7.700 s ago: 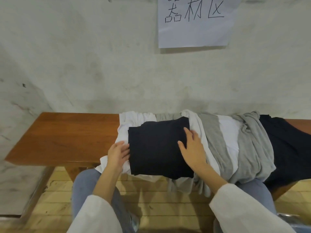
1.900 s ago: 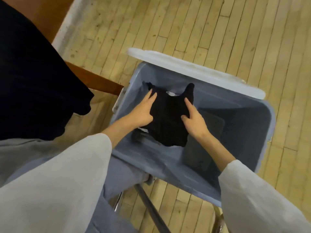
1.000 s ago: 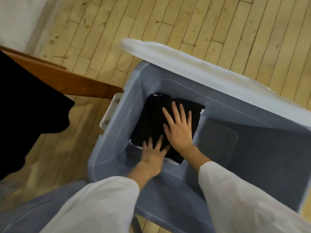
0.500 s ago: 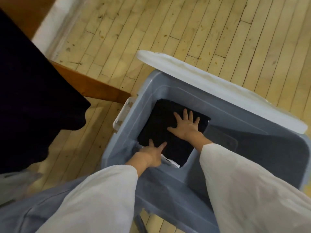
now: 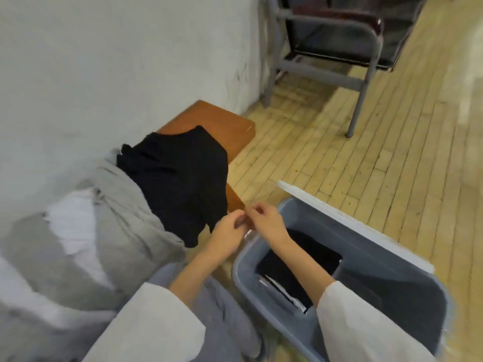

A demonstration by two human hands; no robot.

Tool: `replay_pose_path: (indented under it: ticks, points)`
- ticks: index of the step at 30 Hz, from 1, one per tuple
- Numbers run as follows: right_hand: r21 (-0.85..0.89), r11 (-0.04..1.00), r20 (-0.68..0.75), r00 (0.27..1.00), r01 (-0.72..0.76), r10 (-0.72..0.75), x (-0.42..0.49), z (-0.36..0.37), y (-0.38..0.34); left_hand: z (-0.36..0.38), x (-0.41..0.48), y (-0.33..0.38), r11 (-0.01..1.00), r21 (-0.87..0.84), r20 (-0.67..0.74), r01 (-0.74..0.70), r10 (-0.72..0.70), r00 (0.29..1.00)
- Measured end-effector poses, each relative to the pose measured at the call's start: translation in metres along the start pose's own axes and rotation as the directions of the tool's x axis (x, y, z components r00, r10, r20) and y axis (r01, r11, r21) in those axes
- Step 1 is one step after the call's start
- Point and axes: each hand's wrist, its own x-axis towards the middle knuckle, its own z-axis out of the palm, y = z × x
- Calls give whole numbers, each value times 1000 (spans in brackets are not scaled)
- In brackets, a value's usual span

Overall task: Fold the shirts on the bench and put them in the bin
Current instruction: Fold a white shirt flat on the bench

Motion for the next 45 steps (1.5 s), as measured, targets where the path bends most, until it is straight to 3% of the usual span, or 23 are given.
replay_pose_path:
  ticks: [6, 11, 14, 20, 22, 24, 25, 26, 29, 31, 35, 37, 39, 40, 43, 45]
  points:
    - [27, 988, 220, 963, 155, -157, -72, 83, -102, -114, -108, -9, 997, -82, -296, -11, -14, 955]
    - [32, 991, 459, 879, 130, -130, -131, 190, -139, -188, -201, -64, 984, -166, -519, 62, -141, 843]
    - [16, 990, 584, 802, 141, -124, -167, 259, -147, -223, -265, -109, 961, -251, -625, 119, -254, 738]
    - [-141, 937, 747, 656, 320, -111, -238, 393, -139, -269, -384, -216, 883, -380, -801, 276, -463, 379]
    - [-221, 822, 774, 607, 525, -180, -254, 429, -136, -279, -406, -247, 851, -416, -805, 320, -509, 305]
    - [-349, 517, 815, 525, 781, -243, -259, 454, -133, -289, -417, -264, 826, -432, -814, 362, -530, 237]
    - [-385, 355, 840, 482, 852, -248, -261, 464, -133, -295, -421, -270, 797, -459, -811, 392, -557, 182]
    - [-396, 269, 859, 457, 878, -228, -263, 471, -136, -302, -425, -271, 757, -506, -793, 413, -597, 122]
    - [-431, 268, 871, 475, 862, -128, -265, 494, -140, -321, -433, -277, 633, -665, -687, 397, -726, 6]
    - [-464, 295, 837, 522, 835, -163, -265, 505, -140, -337, -434, -281, 555, -742, -579, 376, -813, 57]
    - [-576, 244, 757, 622, 780, -201, -268, 515, -126, -347, -428, -274, 480, -802, -411, 355, -875, 254]
    - [-591, 402, 693, 695, 699, -191, -260, 518, -123, -350, -426, -263, 436, -841, -341, 321, -887, 310]
    - [-568, 569, 659, 743, 595, -119, -254, 513, -127, -350, -425, -254, 405, -903, -327, 146, -866, 378]
    - [-530, 622, 674, 731, 576, -103, -249, 511, -126, -349, -426, -248, 369, -929, -328, 8, -837, 438]
    - [-409, 772, 729, 684, 486, -45, -247, 499, -135, -343, -429, -224, 140, -906, -373, -401, -714, 592]
    - [-321, 907, 734, 676, 273, 57, -242, 494, -137, -343, -430, -203, -39, -866, -379, -498, -599, 705]
